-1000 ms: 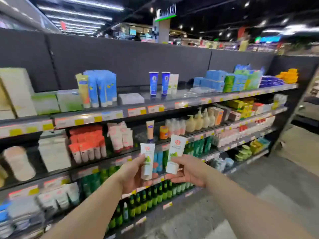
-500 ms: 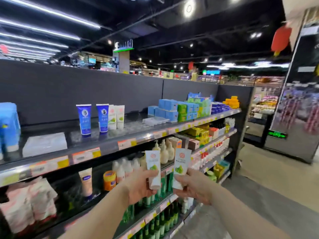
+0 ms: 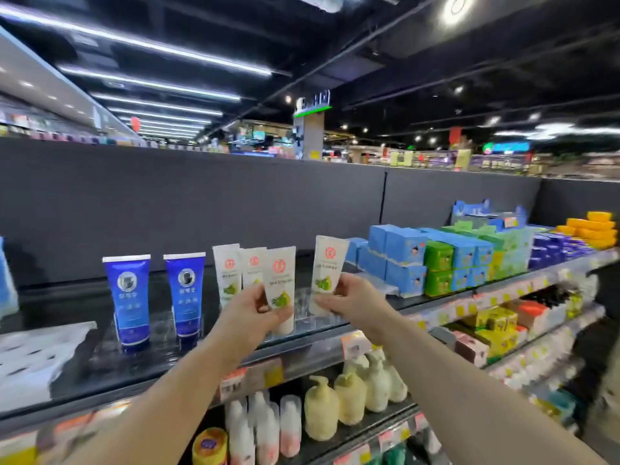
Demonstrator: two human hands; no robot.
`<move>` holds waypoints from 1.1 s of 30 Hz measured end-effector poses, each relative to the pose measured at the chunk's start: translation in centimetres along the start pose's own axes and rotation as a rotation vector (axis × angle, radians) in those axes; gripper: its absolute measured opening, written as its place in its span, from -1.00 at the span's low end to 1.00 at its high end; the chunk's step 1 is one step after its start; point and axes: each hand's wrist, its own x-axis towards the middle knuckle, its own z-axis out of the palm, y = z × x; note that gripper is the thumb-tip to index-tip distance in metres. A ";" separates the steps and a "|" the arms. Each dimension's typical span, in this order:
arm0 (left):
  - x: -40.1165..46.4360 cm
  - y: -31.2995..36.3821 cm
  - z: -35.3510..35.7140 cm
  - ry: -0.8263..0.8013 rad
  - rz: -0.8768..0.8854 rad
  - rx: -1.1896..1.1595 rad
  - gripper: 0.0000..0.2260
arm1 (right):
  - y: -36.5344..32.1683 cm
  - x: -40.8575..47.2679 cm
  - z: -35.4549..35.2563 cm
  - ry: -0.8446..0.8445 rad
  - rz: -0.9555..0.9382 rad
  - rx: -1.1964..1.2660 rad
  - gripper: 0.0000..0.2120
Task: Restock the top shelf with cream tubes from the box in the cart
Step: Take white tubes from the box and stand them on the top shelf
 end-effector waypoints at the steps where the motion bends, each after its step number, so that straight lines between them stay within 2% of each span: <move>1: 0.6 -0.2 0.1 0.060 -0.014 0.024 -0.75 | 0.1 1.9 0.1 -0.035 -0.033 -0.022 -0.77; 5: 2.0 -1.6 0.3 0.246 -0.096 0.031 -0.75 | 1.1 8.8 1.6 -0.139 -0.116 -0.051 -0.75; 11: 2.5 -2.1 1.4 0.378 -0.156 0.059 -0.76 | 2.3 14.7 4.0 -0.332 -0.249 -0.115 -0.76; 24: 3.0 -1.7 2.3 0.449 -0.243 0.120 -0.77 | 3.7 16.4 5.4 -0.490 -0.314 -0.385 -0.70; 33: 2.8 -1.2 2.6 0.431 -0.244 0.162 -0.73 | 3.6 17.0 5.6 -0.562 -0.124 -0.438 -0.71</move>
